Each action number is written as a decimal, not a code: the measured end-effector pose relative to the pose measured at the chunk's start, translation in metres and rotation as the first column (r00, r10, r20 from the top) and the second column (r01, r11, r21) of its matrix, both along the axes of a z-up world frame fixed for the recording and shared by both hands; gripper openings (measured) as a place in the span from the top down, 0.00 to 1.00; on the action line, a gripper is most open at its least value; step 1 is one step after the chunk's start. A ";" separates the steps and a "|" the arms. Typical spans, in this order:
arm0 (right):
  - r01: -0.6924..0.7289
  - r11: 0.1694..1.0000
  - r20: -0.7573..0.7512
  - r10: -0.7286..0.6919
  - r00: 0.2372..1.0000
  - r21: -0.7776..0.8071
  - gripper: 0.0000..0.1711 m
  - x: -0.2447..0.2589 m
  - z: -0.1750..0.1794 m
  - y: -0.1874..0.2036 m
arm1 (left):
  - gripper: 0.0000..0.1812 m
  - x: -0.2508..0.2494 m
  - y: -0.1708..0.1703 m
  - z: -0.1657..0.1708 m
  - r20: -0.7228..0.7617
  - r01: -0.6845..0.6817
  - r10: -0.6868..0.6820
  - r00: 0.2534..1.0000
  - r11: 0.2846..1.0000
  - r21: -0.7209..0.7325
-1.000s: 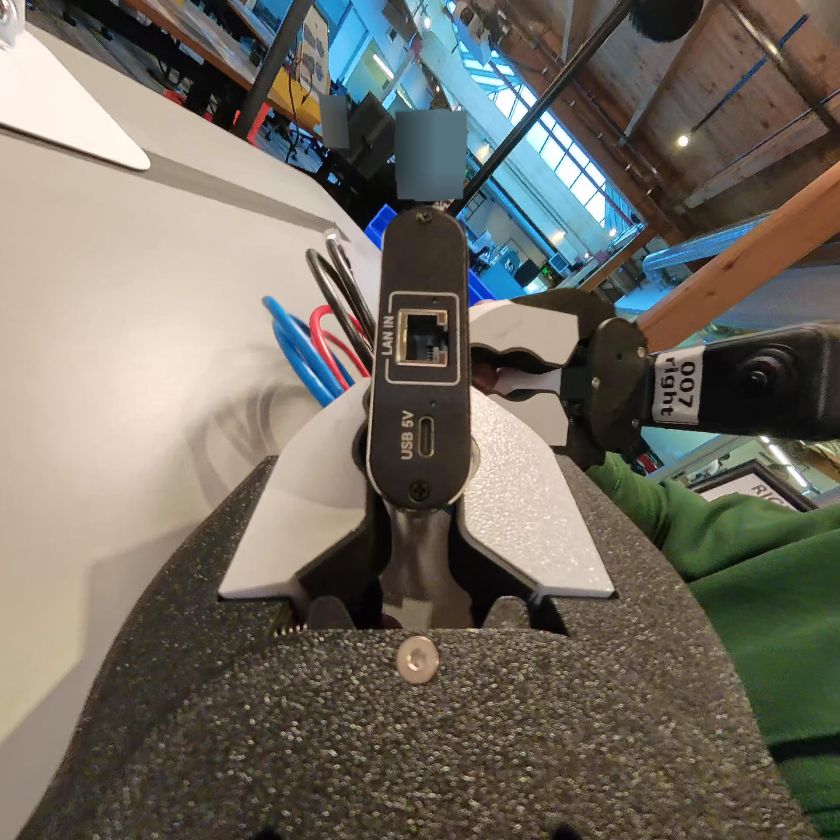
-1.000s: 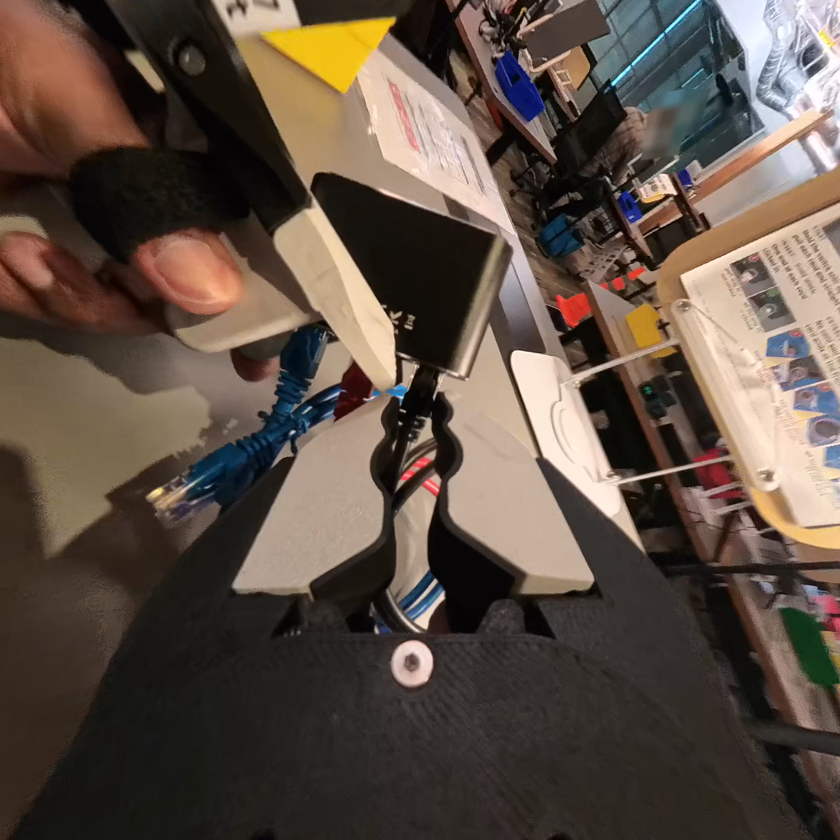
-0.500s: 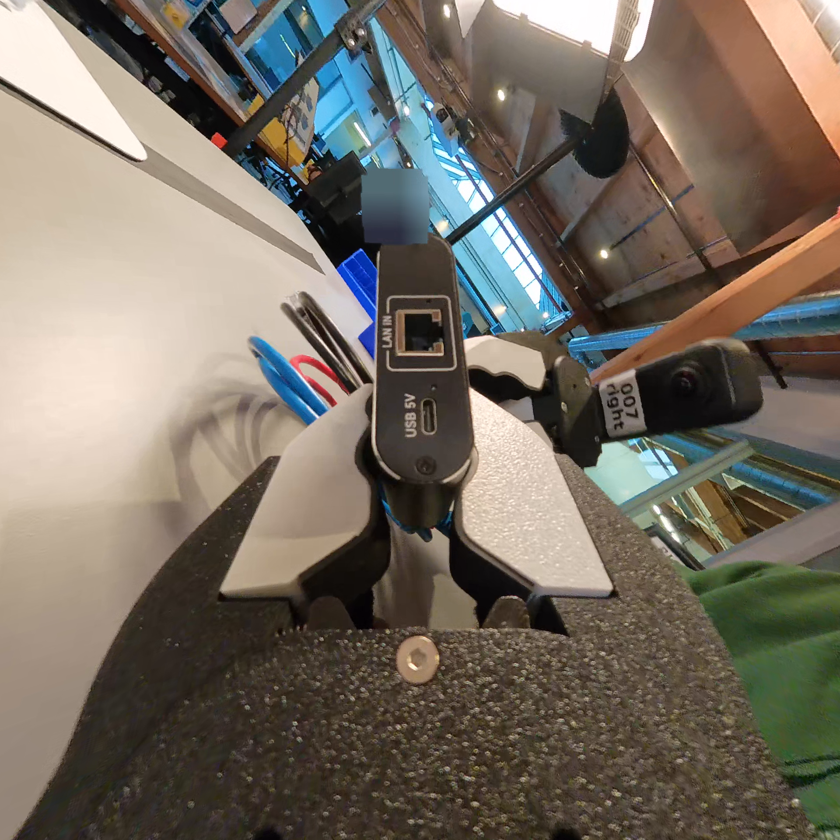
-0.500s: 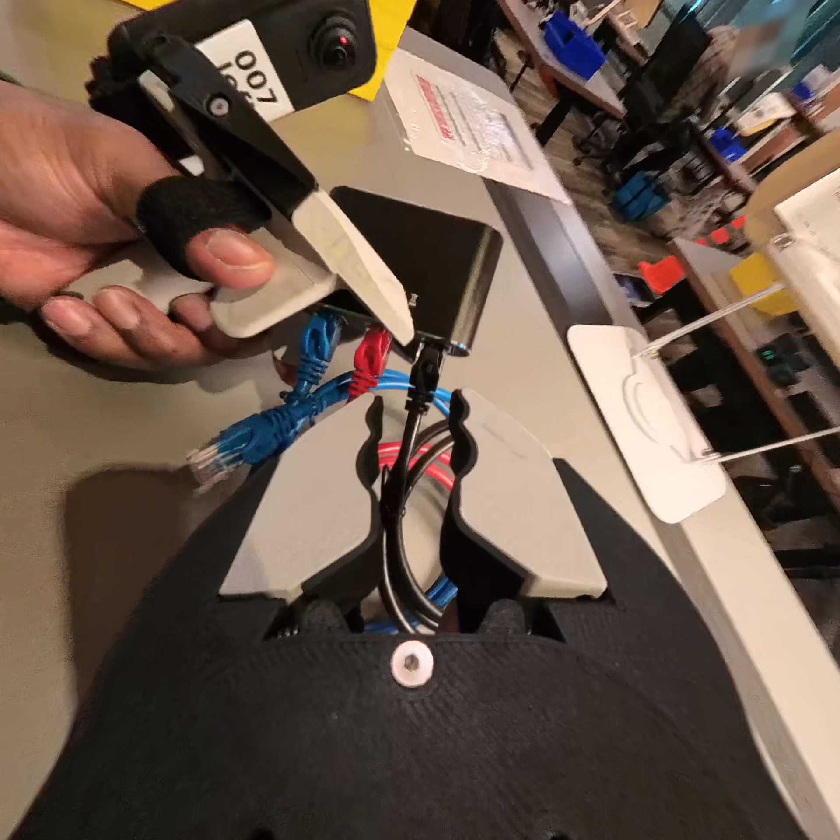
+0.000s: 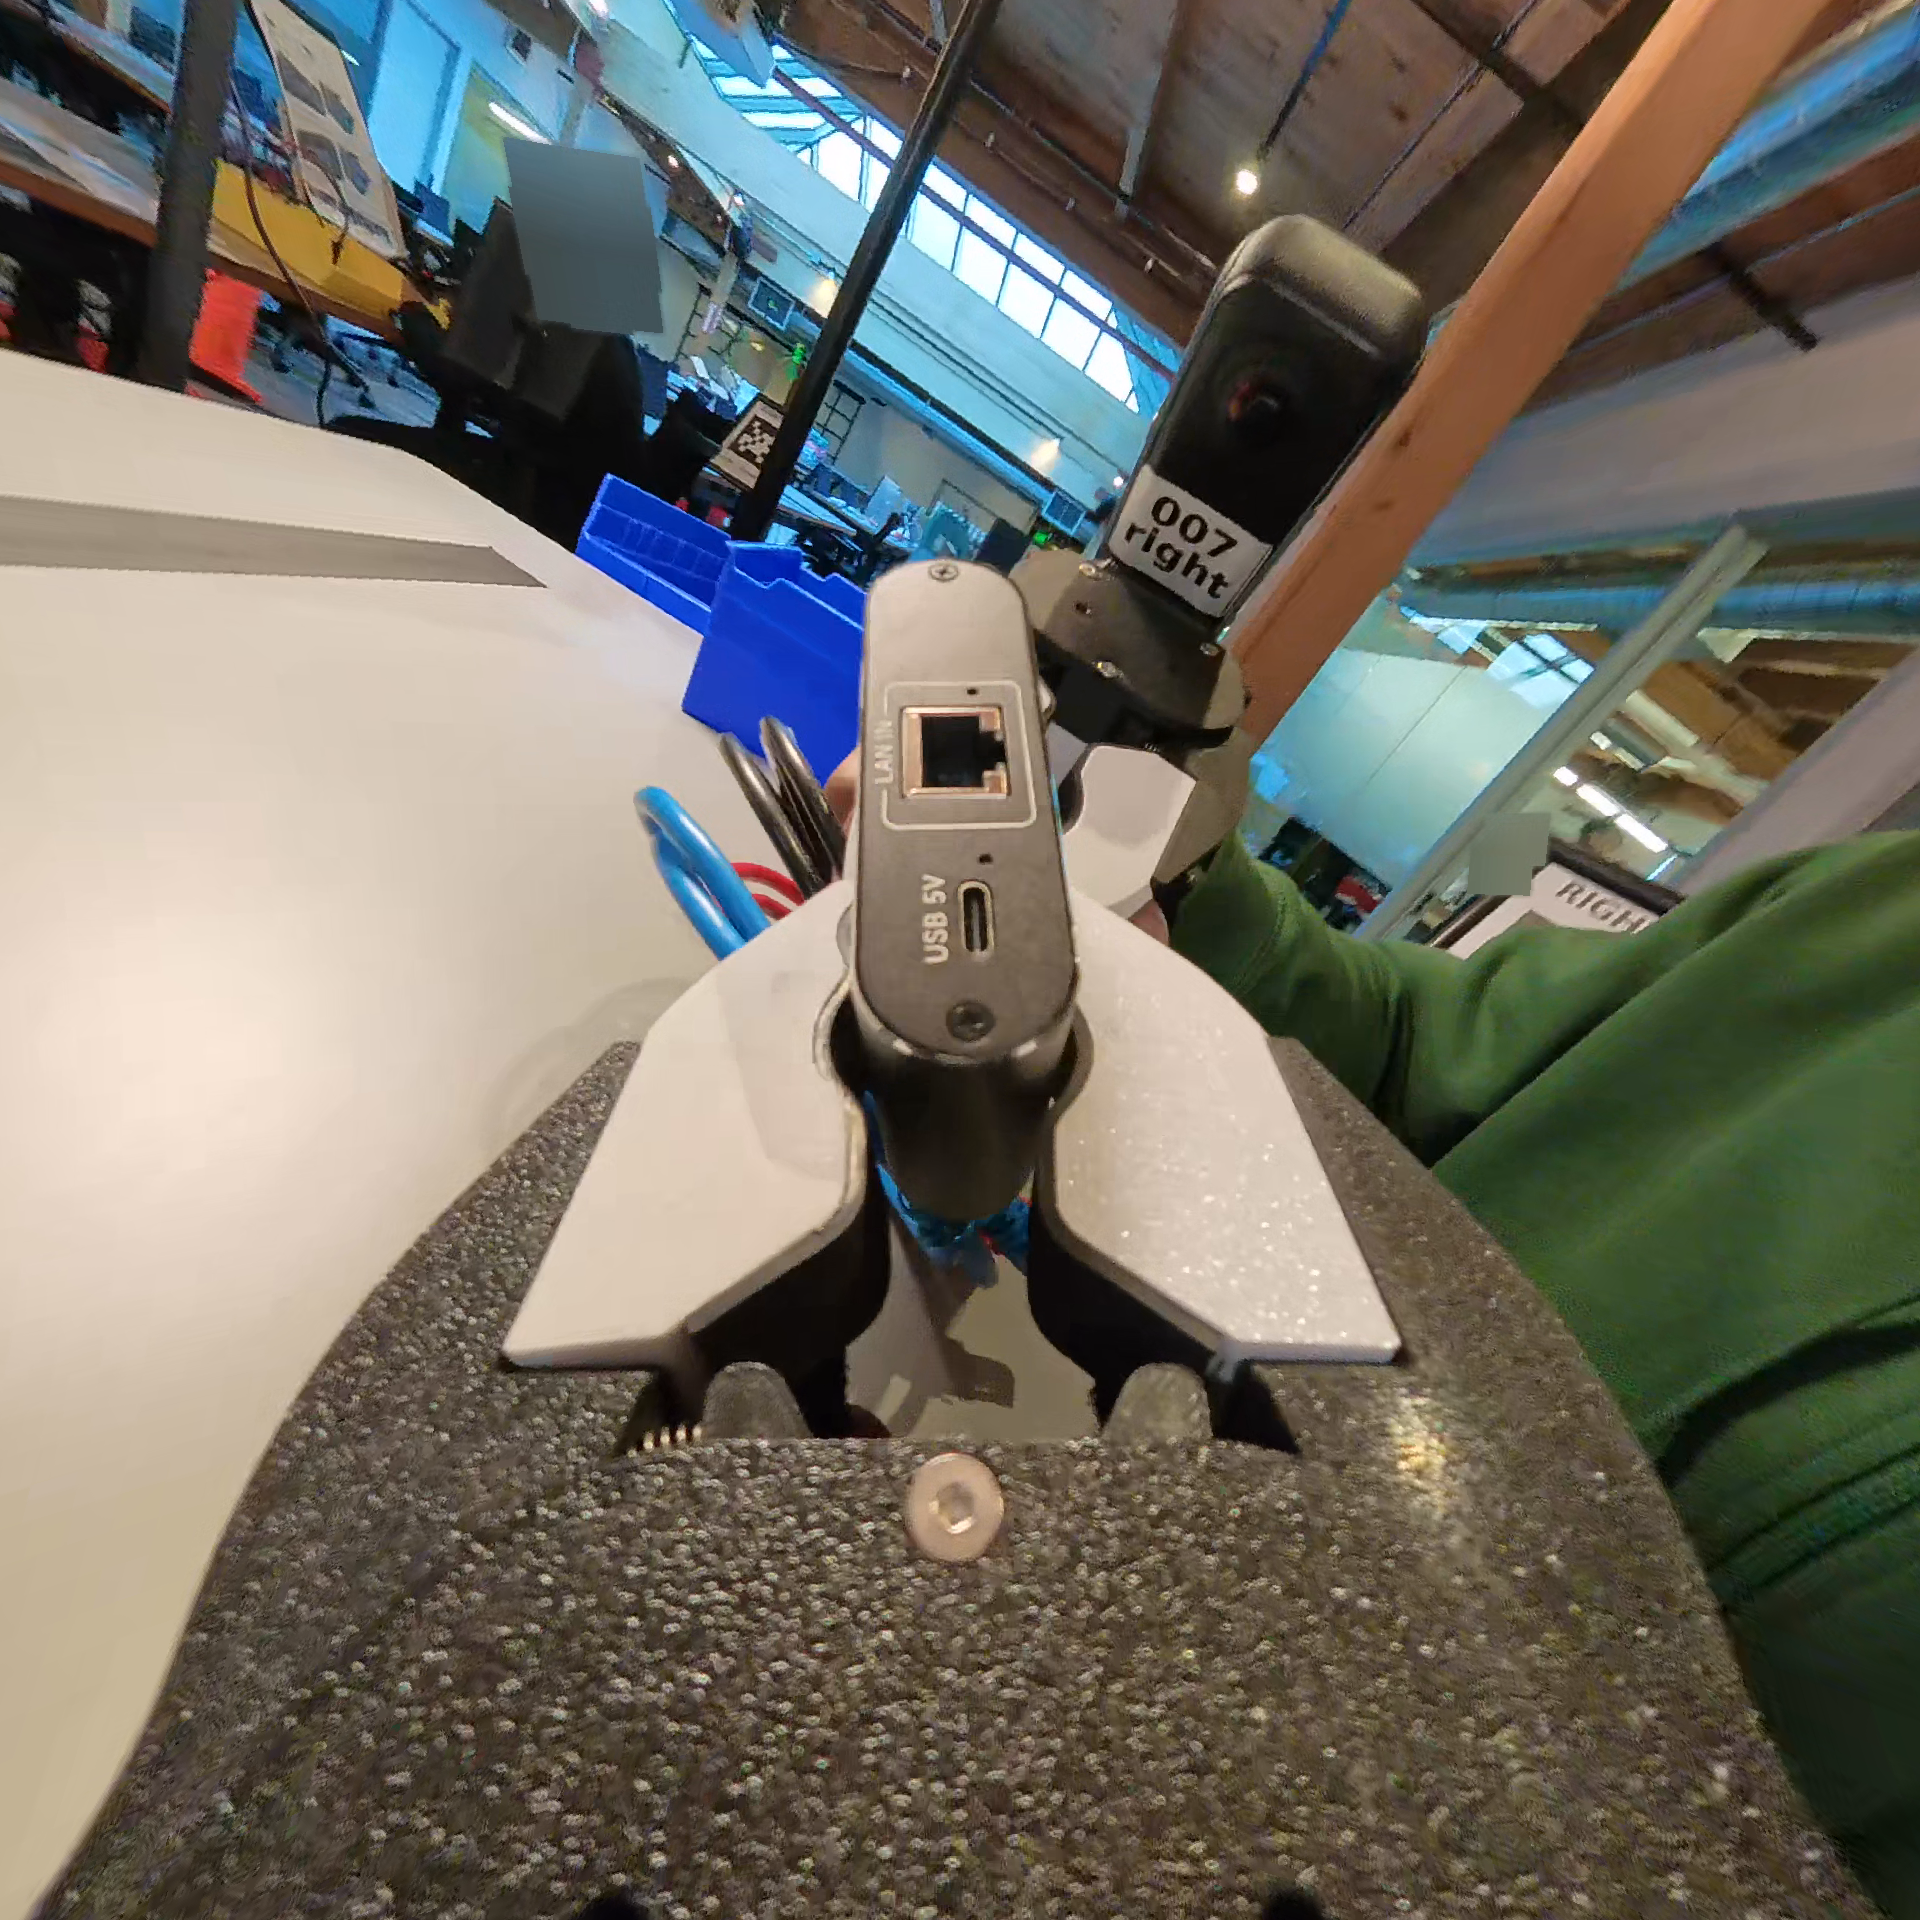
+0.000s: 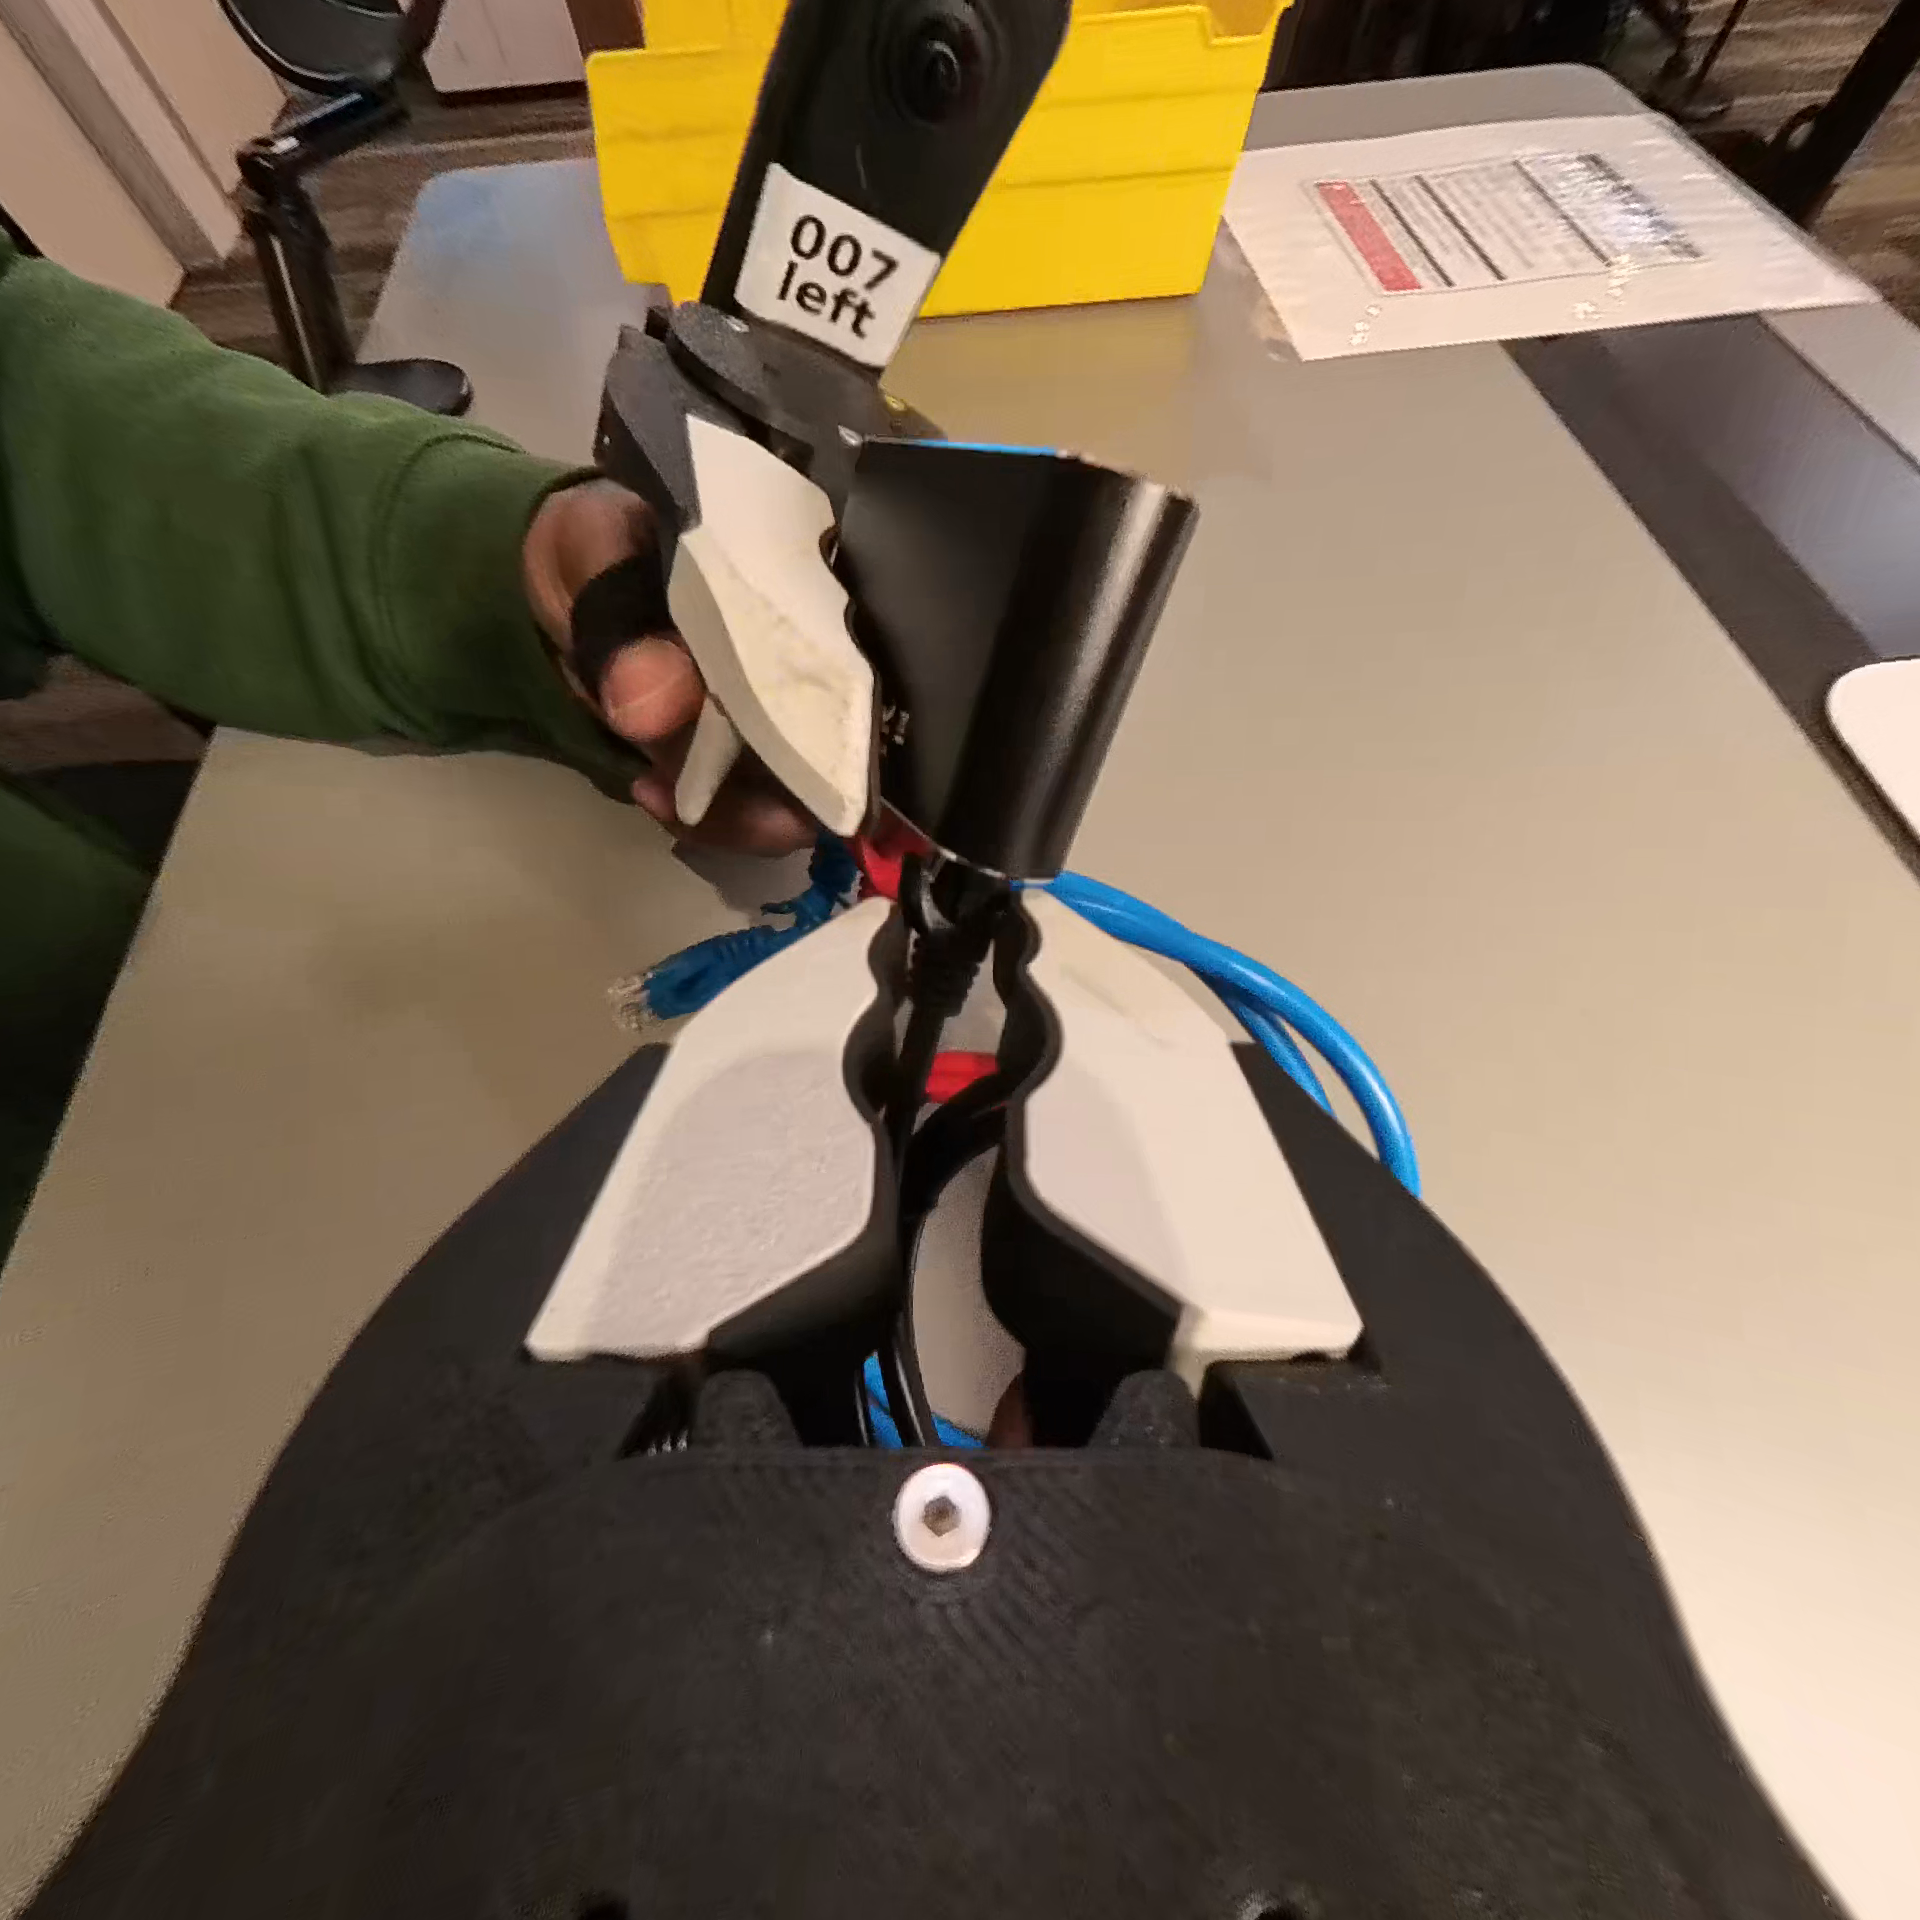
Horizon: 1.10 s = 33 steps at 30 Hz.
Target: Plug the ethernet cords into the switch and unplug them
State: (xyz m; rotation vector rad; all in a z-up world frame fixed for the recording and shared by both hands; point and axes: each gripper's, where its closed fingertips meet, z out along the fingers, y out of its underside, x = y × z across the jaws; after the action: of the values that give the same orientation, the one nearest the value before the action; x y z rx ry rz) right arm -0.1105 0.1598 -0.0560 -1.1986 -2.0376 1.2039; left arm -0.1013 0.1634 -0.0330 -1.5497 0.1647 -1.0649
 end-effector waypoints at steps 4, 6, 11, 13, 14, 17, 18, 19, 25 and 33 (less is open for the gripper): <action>0.025 0.997 -0.041 -0.022 0.999 0.067 0.91 -0.003 0.004 0.003 | 0.78 -0.005 -0.001 0.007 -0.059 -0.039 0.042 0.997 0.998 0.052; 0.061 0.993 -0.064 -0.055 0.996 0.099 0.92 -0.003 0.008 0.009 | 0.69 -0.011 -0.001 0.010 -0.070 -0.069 0.073 0.995 0.996 0.051; 0.187 0.971 -0.146 -0.166 0.975 0.147 0.92 0.008 0.032 0.037 | 0.59 -0.031 0.002 0.014 -0.100 -0.176 0.181 0.978 0.983 0.054; 0.267 0.951 -0.198 -0.235 0.952 0.156 0.91 0.020 0.050 0.055 | 0.59 -0.034 0.004 0.012 -0.113 -0.196 0.199 0.973 0.980 0.040; 0.307 0.939 -0.223 -0.270 0.937 0.152 0.92 0.028 0.061 0.066 | 0.60 -0.034 0.004 0.010 -0.121 -0.198 0.200 0.972 0.980 0.033; 0.444 0.882 -0.308 -0.383 0.871 0.160 0.91 0.064 0.105 0.101 | 0.63 -0.029 0.005 0.005 -0.127 -0.191 0.192 0.973 0.981 0.022; 0.495 0.853 -0.334 -0.424 0.842 0.165 0.92 0.079 0.122 0.114 | 0.64 -0.027 0.006 0.004 -0.127 -0.188 0.189 0.974 0.982 0.019; 0.543 0.821 -0.358 -0.462 0.812 0.173 0.92 0.096 0.139 0.127 | 0.64 -0.025 0.006 0.003 -0.128 -0.184 0.184 0.974 0.983 0.017; 0.776 0.496 -0.349 -0.700 0.623 0.390 0.91 0.217 0.197 0.213 | 0.72 -0.012 0.004 -0.001 -0.140 -0.139 0.140 0.980 0.990 0.018; 0.789 0.326 0.017 -0.928 0.372 0.521 0.91 0.327 0.087 0.314 | 0.74 -0.003 0.006 -0.009 -0.148 -0.121 0.120 0.982 0.993 0.000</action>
State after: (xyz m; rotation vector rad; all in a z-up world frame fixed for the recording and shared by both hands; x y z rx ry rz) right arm 0.2167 0.4740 0.0315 -1.9339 -1.2460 -0.0288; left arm -0.1045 0.1694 -0.0423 -1.6261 0.1658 -0.8573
